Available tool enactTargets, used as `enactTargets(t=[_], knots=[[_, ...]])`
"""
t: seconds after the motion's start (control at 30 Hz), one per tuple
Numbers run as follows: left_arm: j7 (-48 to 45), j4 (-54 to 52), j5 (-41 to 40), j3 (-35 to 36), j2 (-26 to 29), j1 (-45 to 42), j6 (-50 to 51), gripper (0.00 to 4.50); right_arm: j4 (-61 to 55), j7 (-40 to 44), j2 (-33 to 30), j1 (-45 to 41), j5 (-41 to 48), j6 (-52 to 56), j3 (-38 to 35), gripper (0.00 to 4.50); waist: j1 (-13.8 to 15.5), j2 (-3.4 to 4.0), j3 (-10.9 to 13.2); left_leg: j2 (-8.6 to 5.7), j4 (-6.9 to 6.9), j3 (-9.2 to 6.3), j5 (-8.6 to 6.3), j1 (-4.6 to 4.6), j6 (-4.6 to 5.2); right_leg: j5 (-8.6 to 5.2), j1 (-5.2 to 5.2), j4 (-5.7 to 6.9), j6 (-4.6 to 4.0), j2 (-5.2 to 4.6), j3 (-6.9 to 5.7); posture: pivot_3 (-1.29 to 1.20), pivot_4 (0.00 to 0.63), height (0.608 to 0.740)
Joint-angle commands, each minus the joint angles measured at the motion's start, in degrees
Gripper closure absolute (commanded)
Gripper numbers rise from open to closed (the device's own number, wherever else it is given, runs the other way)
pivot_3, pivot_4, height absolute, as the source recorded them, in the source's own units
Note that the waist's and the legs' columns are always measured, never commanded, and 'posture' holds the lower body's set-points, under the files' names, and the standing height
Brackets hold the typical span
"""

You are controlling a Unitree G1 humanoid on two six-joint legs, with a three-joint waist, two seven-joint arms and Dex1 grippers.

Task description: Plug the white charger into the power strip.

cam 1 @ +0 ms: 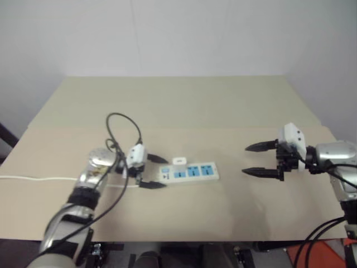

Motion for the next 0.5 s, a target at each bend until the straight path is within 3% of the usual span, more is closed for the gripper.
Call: enactTargets(t=[0.03,0.13,0.27,0.5], knots=[[-4.01,-9.26,-5.64,4.04,9.5,2.1,3.17,0.04,0.37,-0.25,-1.9,1.43,1.15,-0.69,-3.96,0.0,-0.17,0.04,0.17,0.01,-0.01,0.0,0.0,0.0,0.0,0.0,-0.02,0.0,0.0,0.01,0.0,0.0,0.15,0.74],[-3.99,-13.28,-6.0,7.38,16.94,4.84,4.74,0.04,2.49,-0.09,-3.3,2.88,0.9,-2.53,-6.41,0.0,-0.07,0.25,0.42,-0.01,-0.03,0.04,-0.02,0.02,0.02,-0.02,-0.04,-0.01,0.02,-0.04,0.03,0.0,0.15,0.74],[-3.57,-9.69,-4.96,11.41,24.64,6.43,5.68,0.04,1.94,-2.16,-4.19,6.55,0.98,-3.7,-10.53,0.0,0.32,0.29,0.49,0.01,-0.05,0.03,-0.02,0.04,0.03,-0.06,-0.04,-0.07,0.03,-0.02,-0.01,0.0,0.15,0.74],[-1.01,-10.59,-7.12,14.11,24.46,6.44,7.98,0.04,-1.21,-6.62,-3.21,12.36,1.68,-3.54,-14.8,0.0,0.42,0.27,0.52,-0.01,-0.02,0.07,-0.02,0.05,0.03,-0.09,0.01,0.0,0.04,-0.06,-0.03,0.0,0.15,0.74]])
